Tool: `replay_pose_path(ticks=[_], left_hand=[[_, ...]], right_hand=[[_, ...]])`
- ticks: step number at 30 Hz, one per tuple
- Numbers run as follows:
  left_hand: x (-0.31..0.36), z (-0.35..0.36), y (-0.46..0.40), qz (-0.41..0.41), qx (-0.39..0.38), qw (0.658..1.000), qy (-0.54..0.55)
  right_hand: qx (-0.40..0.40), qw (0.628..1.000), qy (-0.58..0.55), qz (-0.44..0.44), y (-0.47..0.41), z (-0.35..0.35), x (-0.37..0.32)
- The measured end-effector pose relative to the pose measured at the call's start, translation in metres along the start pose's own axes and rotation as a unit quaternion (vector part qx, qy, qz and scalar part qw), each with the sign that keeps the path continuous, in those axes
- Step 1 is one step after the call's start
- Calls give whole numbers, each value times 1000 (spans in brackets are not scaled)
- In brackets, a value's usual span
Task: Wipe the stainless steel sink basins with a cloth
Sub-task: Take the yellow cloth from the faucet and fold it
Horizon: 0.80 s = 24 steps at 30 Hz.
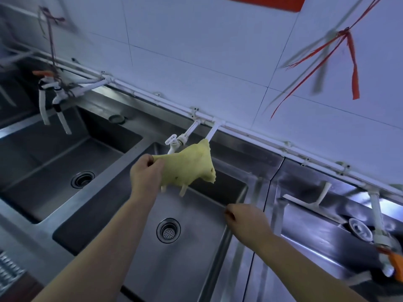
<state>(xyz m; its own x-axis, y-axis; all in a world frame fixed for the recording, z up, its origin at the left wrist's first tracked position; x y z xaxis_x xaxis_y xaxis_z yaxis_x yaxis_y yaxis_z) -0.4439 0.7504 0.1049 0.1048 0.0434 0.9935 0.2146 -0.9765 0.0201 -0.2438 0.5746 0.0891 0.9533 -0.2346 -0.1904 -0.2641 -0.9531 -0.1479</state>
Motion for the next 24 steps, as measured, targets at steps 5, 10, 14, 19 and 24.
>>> replay_pose_path(ticks=[5, 10, 14, 19, 24], left_hand=[[59, -20, 13, 125, -69, 990, 16], [90, -23, 43, 205, -76, 972, -92], [119, -1, 58, 215, -68, 967, -121], [145, 39, 63, 239, -70, 958, -145], [138, 78, 41, 212, -73, 952, -206]], right_hand=[[22, 996, -85, 21, 3, -3, -7], [27, 987, -154, 30, 13, -11, -14], [25, 984, -174, 9, 29, -22, -13], [0, 981, -193, 32, 53, -32, 12], [-10, 982, -179, 65, 69, -36, 38]])
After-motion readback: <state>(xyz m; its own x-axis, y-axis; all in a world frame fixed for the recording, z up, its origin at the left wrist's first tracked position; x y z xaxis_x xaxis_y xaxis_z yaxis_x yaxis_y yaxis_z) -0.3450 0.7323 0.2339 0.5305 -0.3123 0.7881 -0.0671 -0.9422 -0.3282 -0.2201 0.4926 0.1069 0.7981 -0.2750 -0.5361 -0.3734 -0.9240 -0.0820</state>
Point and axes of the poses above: each hand's wrist, its own y-axis away from the middle knuckle, its own z-axis out of the palm, x = y × z, the point moved 6 cm from there along -y, towards the middle knuckle, and after that the axes turned 12 degrees about x, right-handed, at the moved point
